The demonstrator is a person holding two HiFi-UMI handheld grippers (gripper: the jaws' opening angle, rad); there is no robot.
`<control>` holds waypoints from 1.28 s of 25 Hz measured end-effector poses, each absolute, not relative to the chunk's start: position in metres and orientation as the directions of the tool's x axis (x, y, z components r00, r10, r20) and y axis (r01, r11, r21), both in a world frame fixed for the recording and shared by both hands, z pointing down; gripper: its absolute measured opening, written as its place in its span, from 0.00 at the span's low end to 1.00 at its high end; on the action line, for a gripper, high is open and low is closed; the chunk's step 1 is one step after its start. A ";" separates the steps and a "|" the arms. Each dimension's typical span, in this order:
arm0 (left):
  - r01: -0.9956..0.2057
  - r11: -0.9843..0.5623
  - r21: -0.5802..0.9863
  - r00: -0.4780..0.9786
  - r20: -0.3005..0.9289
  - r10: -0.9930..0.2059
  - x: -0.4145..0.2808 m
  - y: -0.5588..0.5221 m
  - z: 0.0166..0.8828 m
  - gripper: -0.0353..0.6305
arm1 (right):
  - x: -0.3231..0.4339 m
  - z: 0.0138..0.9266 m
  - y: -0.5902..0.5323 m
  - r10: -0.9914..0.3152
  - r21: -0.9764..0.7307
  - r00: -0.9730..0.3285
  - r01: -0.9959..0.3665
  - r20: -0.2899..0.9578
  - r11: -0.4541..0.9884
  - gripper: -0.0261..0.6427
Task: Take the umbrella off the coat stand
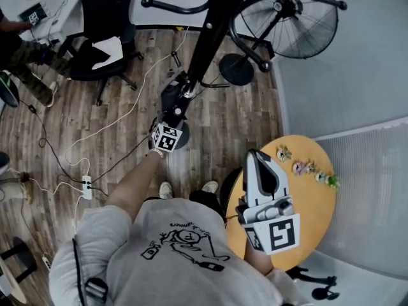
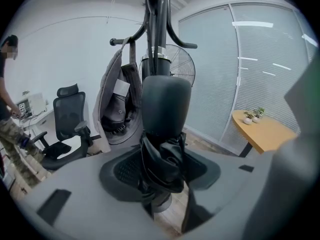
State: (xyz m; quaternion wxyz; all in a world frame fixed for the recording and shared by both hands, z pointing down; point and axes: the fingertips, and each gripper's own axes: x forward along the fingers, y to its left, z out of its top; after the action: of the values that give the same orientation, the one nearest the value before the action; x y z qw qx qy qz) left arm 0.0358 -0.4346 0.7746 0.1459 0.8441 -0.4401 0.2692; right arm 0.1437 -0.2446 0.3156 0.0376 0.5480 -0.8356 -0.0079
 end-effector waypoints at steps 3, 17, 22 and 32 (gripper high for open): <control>-0.820 -0.573 0.003 0.470 0.574 -0.670 0.034 -0.432 0.770 0.37 | 0.139 0.314 -0.241 -0.914 0.056 -0.404 -0.912 0.049 0.406 0.06; -0.812 -0.584 -0.001 0.493 0.534 -0.687 0.032 -0.417 0.742 0.36 | 0.131 0.308 -0.221 -0.907 0.056 -0.420 -0.905 0.025 0.421 0.06; -0.807 -0.590 -0.003 0.494 0.542 -0.679 0.030 -0.407 0.729 0.36 | 0.130 0.307 -0.215 -0.906 0.058 -0.424 -0.904 0.022 0.424 0.06; -0.801 -0.599 -0.002 0.504 0.538 -0.676 0.027 -0.393 0.710 0.36 | 0.128 0.308 -0.205 -0.902 0.060 -0.432 -0.900 0.020 0.432 0.06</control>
State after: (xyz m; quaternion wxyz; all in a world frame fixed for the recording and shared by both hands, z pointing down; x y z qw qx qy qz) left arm 0.0271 -0.3931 0.7104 0.1245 0.8582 -0.4302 0.2510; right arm 0.1282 -0.2051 0.3081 0.0244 0.5325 -0.8459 -0.0201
